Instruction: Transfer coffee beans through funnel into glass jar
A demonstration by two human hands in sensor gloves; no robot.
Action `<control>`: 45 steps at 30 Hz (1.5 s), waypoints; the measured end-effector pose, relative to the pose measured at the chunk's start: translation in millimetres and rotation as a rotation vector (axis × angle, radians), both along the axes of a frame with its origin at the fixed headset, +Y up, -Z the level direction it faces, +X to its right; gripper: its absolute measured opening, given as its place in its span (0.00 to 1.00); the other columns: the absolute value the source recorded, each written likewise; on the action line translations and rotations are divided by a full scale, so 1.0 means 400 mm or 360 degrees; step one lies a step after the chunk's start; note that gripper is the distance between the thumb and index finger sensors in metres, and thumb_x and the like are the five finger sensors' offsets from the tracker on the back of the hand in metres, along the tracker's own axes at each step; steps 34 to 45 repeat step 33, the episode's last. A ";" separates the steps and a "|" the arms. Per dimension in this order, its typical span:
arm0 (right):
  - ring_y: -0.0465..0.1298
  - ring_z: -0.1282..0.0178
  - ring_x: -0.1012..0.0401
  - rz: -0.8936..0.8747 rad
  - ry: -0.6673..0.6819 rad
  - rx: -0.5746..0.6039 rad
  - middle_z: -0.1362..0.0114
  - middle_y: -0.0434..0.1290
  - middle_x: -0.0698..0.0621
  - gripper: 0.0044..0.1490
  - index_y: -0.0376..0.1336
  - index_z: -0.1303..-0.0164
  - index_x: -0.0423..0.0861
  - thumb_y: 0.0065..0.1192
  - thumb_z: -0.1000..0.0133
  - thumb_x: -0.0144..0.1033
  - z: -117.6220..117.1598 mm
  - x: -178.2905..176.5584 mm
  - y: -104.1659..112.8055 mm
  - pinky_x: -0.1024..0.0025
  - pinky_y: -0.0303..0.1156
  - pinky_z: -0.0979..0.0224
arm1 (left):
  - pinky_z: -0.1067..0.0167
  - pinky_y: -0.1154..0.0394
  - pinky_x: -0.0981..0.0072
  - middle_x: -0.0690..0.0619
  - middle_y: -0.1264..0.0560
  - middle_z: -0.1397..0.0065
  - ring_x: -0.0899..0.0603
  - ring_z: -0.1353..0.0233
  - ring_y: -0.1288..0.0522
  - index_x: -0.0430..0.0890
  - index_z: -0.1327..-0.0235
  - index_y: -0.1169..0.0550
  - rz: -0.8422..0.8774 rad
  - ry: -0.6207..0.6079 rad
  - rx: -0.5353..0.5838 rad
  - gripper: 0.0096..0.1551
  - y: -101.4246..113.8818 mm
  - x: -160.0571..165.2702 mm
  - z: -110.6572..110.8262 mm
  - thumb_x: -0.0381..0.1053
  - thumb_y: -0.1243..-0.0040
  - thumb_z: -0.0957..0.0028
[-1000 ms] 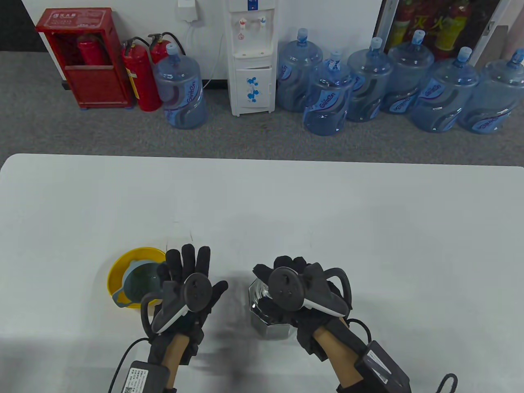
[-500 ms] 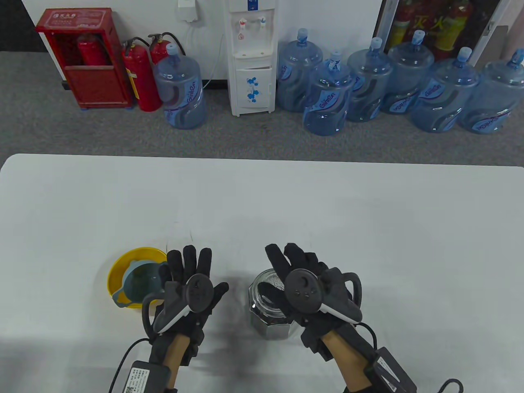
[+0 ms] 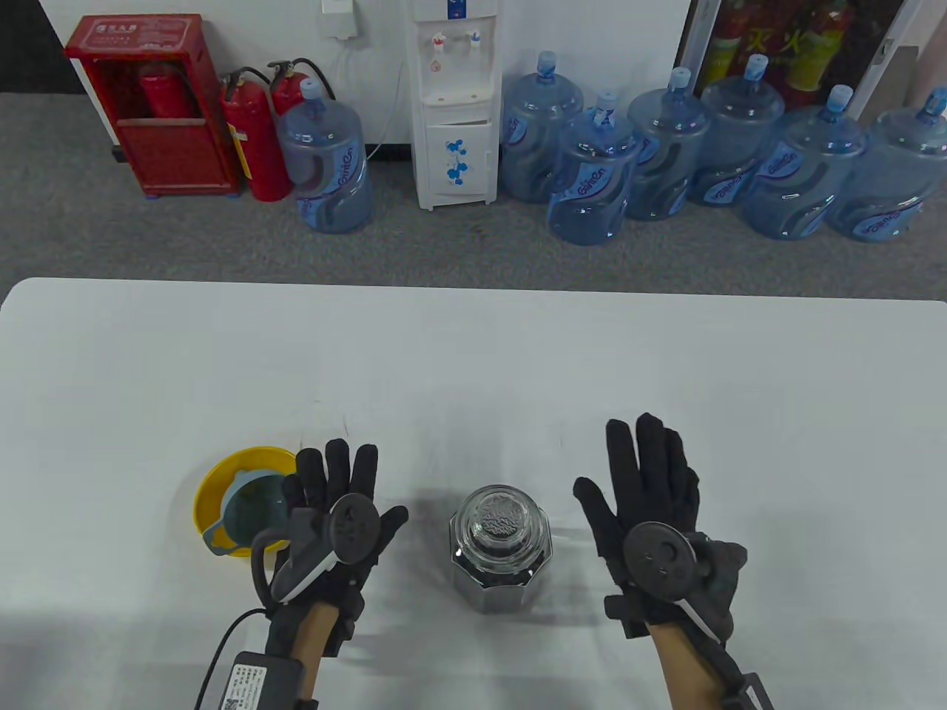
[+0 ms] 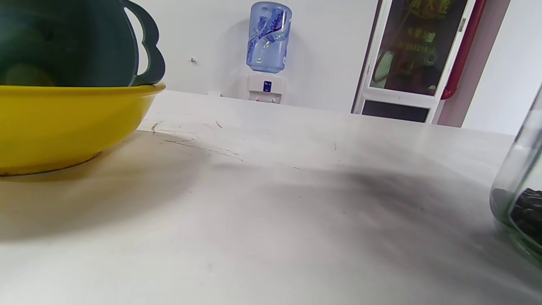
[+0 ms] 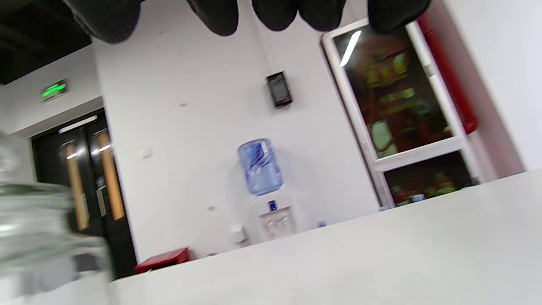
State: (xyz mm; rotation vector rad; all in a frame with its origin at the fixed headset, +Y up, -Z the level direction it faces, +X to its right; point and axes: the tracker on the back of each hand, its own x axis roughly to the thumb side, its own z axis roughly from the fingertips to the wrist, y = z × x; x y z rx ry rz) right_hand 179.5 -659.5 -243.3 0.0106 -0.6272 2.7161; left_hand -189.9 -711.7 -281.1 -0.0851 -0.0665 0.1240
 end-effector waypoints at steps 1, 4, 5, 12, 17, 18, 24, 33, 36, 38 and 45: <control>0.41 0.08 0.42 -0.0014 -0.0037 0.0013 0.05 0.37 0.41 0.48 0.41 0.04 0.54 0.41 0.31 0.68 0.002 0.016 -0.013 0.33 0.48 0.16 | 0.26 0.66 0.37 0.46 0.67 0.13 0.30 0.18 0.72 0.58 0.17 0.62 0.0004 -0.0013 0.0009 0.48 0.001 0.000 0.000 0.74 0.64 0.44; 0.39 0.08 0.42 -0.0020 -0.0124 0.0054 0.05 0.35 0.42 0.48 0.40 0.05 0.55 0.40 0.31 0.68 0.003 0.053 -0.043 0.32 0.46 0.17 | 0.26 0.66 0.37 0.46 0.68 0.13 0.31 0.18 0.72 0.58 0.17 0.62 -0.0008 -0.0026 0.0035 0.48 0.000 0.000 -0.003 0.74 0.64 0.44; 0.38 0.09 0.42 -0.0024 -0.0143 0.0054 0.05 0.34 0.42 0.48 0.39 0.05 0.55 0.40 0.31 0.68 0.002 0.061 -0.051 0.32 0.45 0.17 | 0.26 0.66 0.37 0.46 0.68 0.13 0.31 0.18 0.72 0.58 0.17 0.62 -0.0022 -0.0022 0.0038 0.48 0.000 0.000 -0.003 0.74 0.64 0.44; 0.37 0.09 0.41 0.0031 -0.0231 0.0009 0.06 0.33 0.42 0.49 0.38 0.05 0.55 0.37 0.32 0.69 0.000 0.104 -0.084 0.31 0.44 0.17 | 0.26 0.66 0.37 0.46 0.68 0.14 0.31 0.18 0.72 0.58 0.17 0.62 -0.0045 0.0000 0.0049 0.48 0.000 -0.009 -0.007 0.74 0.64 0.44; 0.37 0.09 0.41 0.0105 -0.0212 -0.0070 0.06 0.32 0.42 0.49 0.37 0.05 0.56 0.35 0.33 0.70 -0.014 0.109 -0.110 0.30 0.44 0.18 | 0.26 0.66 0.37 0.46 0.68 0.13 0.31 0.18 0.72 0.58 0.17 0.62 -0.0046 0.0023 0.0058 0.48 0.004 -0.015 -0.008 0.74 0.64 0.44; 0.37 0.09 0.41 0.0121 -0.0204 -0.0084 0.06 0.32 0.42 0.49 0.37 0.05 0.56 0.35 0.33 0.70 -0.016 0.107 -0.113 0.30 0.44 0.18 | 0.26 0.66 0.37 0.46 0.68 0.14 0.31 0.18 0.72 0.58 0.17 0.62 -0.0047 0.0026 0.0060 0.48 0.004 -0.016 -0.008 0.74 0.64 0.44; 0.37 0.09 0.41 0.0129 -0.0191 -0.0076 0.05 0.32 0.42 0.49 0.37 0.05 0.56 0.36 0.33 0.70 -0.017 0.100 -0.115 0.30 0.44 0.18 | 0.26 0.66 0.37 0.46 0.68 0.14 0.30 0.18 0.72 0.58 0.17 0.62 -0.0066 0.0051 0.0067 0.48 0.007 -0.020 -0.008 0.74 0.64 0.44; 0.38 0.09 0.39 0.0070 -0.0153 -0.0104 0.06 0.33 0.42 0.49 0.38 0.05 0.56 0.37 0.33 0.70 -0.025 0.105 -0.127 0.30 0.44 0.18 | 0.26 0.67 0.37 0.46 0.68 0.13 0.31 0.18 0.72 0.58 0.17 0.62 -0.0083 0.0078 -0.0003 0.48 -0.002 -0.028 -0.015 0.74 0.64 0.44; 0.38 0.09 0.39 0.0070 -0.0153 -0.0104 0.06 0.33 0.42 0.49 0.38 0.05 0.56 0.37 0.33 0.70 -0.025 0.105 -0.127 0.30 0.44 0.18 | 0.26 0.67 0.37 0.46 0.68 0.13 0.31 0.18 0.72 0.58 0.17 0.62 -0.0083 0.0078 -0.0003 0.48 -0.002 -0.028 -0.015 0.74 0.64 0.44; 0.38 0.09 0.39 0.0070 -0.0153 -0.0104 0.06 0.33 0.42 0.49 0.38 0.05 0.56 0.37 0.33 0.70 -0.025 0.105 -0.127 0.30 0.44 0.18 | 0.26 0.67 0.37 0.46 0.68 0.13 0.31 0.18 0.72 0.58 0.17 0.62 -0.0083 0.0078 -0.0003 0.48 -0.002 -0.028 -0.015 0.74 0.64 0.44; 0.38 0.09 0.39 0.0070 -0.0153 -0.0104 0.06 0.33 0.42 0.49 0.38 0.05 0.56 0.37 0.33 0.70 -0.025 0.105 -0.127 0.30 0.44 0.18 | 0.26 0.67 0.37 0.46 0.68 0.13 0.31 0.18 0.72 0.58 0.17 0.62 -0.0083 0.0078 -0.0003 0.48 -0.002 -0.028 -0.015 0.74 0.64 0.44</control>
